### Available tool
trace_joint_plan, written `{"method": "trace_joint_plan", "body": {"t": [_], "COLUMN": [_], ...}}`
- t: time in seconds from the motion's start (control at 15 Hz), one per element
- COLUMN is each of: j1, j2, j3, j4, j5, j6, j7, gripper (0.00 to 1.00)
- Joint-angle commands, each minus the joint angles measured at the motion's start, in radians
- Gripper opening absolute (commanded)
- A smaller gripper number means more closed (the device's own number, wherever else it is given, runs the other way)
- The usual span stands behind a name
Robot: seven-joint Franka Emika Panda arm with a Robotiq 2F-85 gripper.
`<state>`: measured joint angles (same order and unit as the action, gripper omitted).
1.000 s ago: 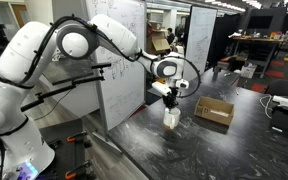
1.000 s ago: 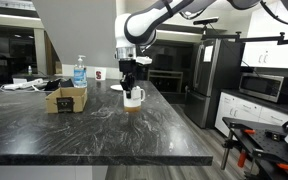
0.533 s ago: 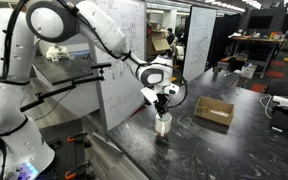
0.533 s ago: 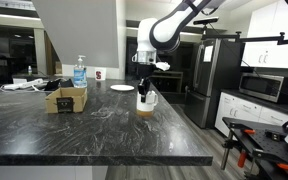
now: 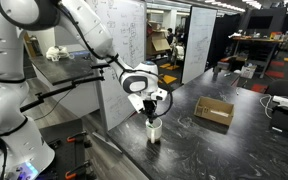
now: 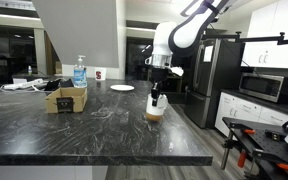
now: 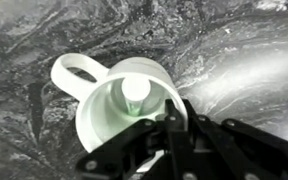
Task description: Move the mug forward
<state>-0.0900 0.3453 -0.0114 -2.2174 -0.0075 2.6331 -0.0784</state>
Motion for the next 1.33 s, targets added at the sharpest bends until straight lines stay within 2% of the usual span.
{"method": "trace_joint_plan", "body": {"t": [0.0,0.6,0.67,0.73,0.8,1.07,1.2,1.27], "j1": [-0.007,-0.009,-0.007,-0.004,0.002,0.037,0.059,0.070], "j2": [-0.013,-0.008,-0.008,-0.010,-0.016,-0.087,-0.144,-0.172], "j3": [0.009,0.016,0.015,0.014,0.010,-0.010,-0.021,-0.031], "j4": [-0.011,-0.059,-0.055,-0.056,-0.059,-0.090,-0.099,-0.095], "j5": [0.026,0.040,0.039,0.036,0.027,-0.014,-0.039,-0.057], "j6": [0.012,0.027,0.025,0.024,0.021,0.001,-0.055,-0.119], "j7": [-0.033,-0.032,-0.028,-0.024,-0.016,0.031,0.071,0.111], "gripper": [0.03,0.03,0.35,0.36,0.41,0.72,0.87,0.94]}}
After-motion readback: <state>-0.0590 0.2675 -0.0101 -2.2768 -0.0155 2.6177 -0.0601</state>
